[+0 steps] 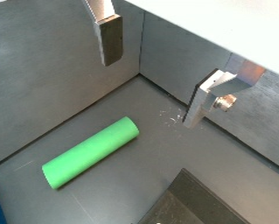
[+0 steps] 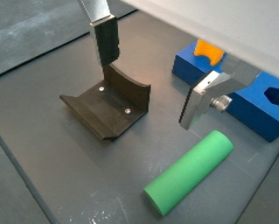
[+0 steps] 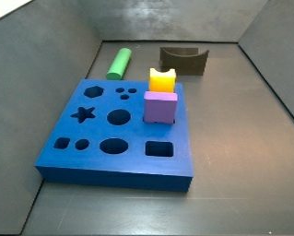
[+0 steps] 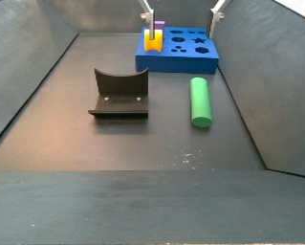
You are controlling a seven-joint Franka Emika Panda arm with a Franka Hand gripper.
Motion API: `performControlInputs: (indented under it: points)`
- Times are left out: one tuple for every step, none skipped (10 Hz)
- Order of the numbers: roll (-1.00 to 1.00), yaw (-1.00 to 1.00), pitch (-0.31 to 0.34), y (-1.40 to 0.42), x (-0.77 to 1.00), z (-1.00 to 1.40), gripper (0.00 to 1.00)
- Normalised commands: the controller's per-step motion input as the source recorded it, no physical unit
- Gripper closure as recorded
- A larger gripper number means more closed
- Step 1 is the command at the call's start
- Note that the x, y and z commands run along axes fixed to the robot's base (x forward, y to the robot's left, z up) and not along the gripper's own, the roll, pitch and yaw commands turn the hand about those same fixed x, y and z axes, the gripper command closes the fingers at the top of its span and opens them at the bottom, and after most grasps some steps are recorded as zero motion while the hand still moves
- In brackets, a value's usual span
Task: Pick up the oval object. Move up. Place the oval object on the fixture. Regrasp the oval object. Move to above the board. Insert the oval object.
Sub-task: Pick up the oval object.
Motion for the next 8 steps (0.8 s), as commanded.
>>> performControlInputs:
  points:
    - [-0.03, 0.00, 0.000, 0.00, 0.00, 0.00, 0.00]
    - [0.00, 0.00, -0.010, -0.03, 0.00, -0.06, 0.00]
    - [0.00, 0.00, -0.041, 0.00, -0.07, -0.05, 0.00]
    - [-0.04, -0.11, -0.137, -0.11, -0.26, -0.48, 0.00]
    - [0.00, -0.03, -0.253, -0.45, -0.17, -0.76, 0.00]
    - [0.00, 0.00, -0.176, -0.42, -0.13, -0.85, 0.00]
    - [-0.06, 0.13, -0.131, -0.27, 0.00, -0.82, 0.00]
    - [-0.09, 0.10, -0.076, -0.14, 0.00, -0.87, 0.00]
